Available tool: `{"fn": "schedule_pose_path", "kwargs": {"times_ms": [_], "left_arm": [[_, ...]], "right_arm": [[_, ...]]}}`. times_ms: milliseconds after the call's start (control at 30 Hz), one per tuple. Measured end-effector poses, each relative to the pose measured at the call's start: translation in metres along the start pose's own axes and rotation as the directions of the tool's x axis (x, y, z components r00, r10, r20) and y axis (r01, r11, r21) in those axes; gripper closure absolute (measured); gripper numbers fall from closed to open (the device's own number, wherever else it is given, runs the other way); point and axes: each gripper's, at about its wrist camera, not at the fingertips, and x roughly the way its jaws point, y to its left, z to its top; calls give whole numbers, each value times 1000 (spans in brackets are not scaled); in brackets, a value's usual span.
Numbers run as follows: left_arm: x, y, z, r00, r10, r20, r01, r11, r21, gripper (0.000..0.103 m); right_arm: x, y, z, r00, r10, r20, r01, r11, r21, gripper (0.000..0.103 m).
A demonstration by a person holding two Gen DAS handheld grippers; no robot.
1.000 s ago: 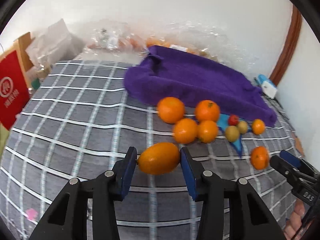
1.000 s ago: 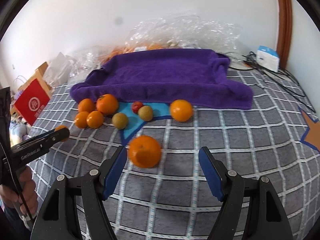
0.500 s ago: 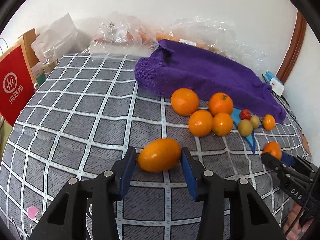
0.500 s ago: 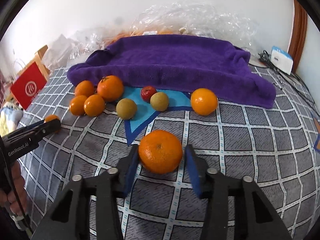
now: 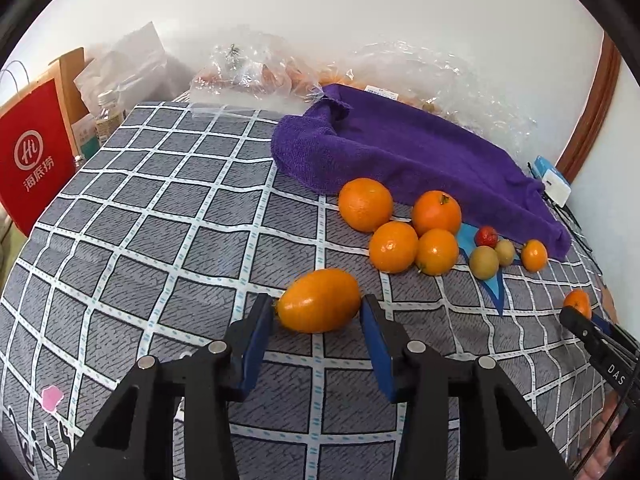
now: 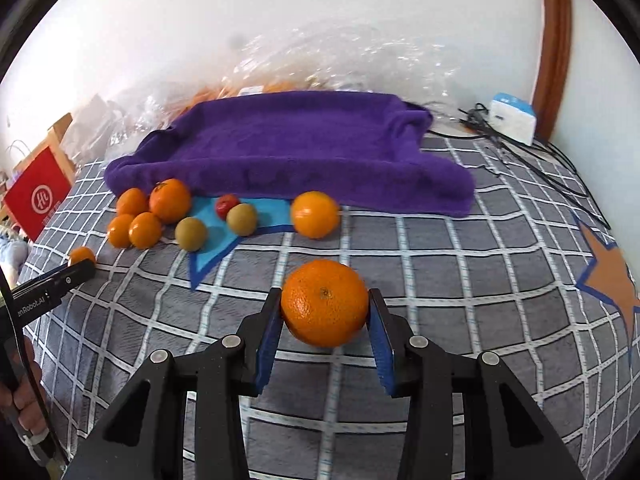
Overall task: Organize fruits
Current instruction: 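Lift and carry the orange with the right tool while the left tool carries the oval fruit to the towel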
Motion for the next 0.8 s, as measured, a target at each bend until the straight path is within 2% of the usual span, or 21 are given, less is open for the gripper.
{"fn": "schedule_pose_path", "kwargs": {"times_ms": [400,800], "left_arm": [[-7,-2,8,1000,-20,16,20,1000,1,61],[-23,-8,29,998,-36,60,35,999,18,61]], "right_arm": [[-6,-7,-1,1000,2,24,-1,1000,-2,62],[-10,-16,6,999,19,30,-20,999,49,62]]}}
